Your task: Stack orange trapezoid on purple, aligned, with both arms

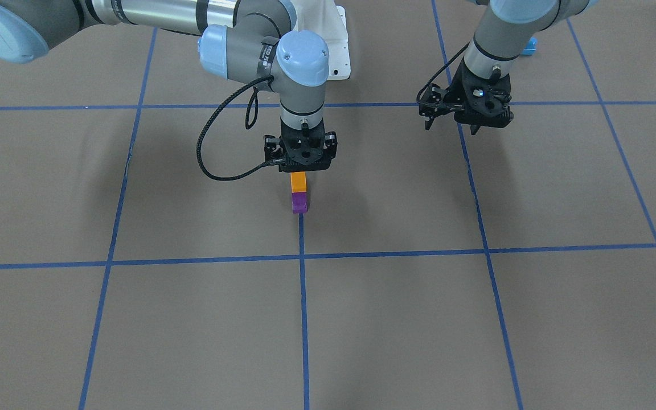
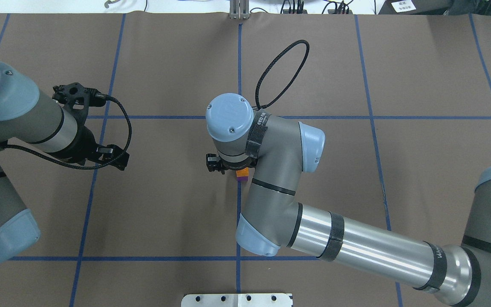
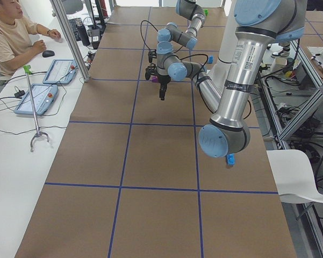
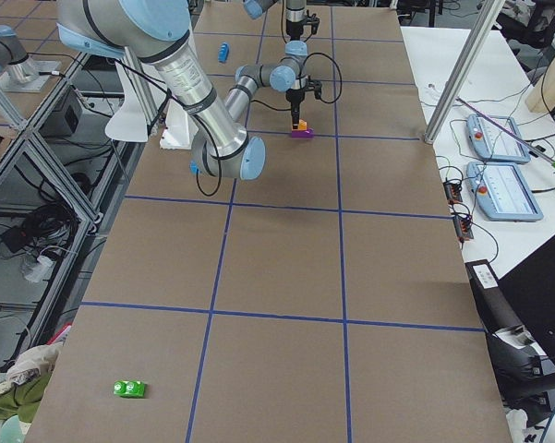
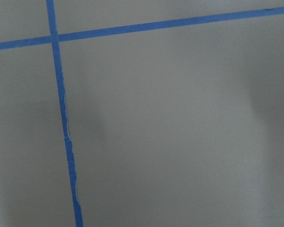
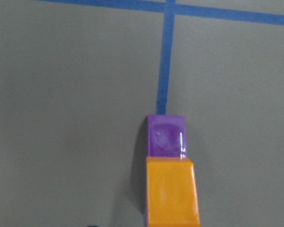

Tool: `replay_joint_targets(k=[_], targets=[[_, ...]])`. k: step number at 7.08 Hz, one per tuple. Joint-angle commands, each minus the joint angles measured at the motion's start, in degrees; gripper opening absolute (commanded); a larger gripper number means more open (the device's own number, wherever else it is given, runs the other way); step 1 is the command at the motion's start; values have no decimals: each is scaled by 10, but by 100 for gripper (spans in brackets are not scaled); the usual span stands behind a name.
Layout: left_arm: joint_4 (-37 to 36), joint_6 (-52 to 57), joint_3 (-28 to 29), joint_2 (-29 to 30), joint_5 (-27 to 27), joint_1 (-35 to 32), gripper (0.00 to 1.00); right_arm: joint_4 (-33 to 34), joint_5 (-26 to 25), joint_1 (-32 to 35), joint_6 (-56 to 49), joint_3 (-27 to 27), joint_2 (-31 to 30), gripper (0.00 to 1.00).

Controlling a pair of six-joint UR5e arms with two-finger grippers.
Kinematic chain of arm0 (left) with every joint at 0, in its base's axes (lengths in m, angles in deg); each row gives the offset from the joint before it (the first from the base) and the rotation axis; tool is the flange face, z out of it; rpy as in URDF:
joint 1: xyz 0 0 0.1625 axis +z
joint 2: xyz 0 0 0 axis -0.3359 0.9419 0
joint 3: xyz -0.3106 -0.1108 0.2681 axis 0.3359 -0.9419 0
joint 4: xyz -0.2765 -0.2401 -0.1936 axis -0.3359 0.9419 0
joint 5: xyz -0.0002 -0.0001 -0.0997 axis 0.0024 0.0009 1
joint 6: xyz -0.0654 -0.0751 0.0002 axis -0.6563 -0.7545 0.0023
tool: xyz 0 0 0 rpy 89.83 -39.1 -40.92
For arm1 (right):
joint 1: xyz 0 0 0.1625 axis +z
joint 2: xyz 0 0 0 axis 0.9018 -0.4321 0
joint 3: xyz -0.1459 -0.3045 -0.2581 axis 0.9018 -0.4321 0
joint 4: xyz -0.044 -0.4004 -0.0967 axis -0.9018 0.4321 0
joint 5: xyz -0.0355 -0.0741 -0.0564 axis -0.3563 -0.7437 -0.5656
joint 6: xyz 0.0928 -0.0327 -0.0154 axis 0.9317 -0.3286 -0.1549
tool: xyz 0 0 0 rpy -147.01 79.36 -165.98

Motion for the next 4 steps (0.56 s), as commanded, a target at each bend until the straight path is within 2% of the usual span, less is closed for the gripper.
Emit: replay_joint_targets(k=[1,3,4], targets=[[0,1,0,2,1,-1,100,7,10,16,-1,39,-8,100],[0,5,-13,-7,5,-6,100,11,54,69,1,177,-131,100],[3,9,-22,-24,5,-9,100,9,110,121,-4,217,-194,100]])
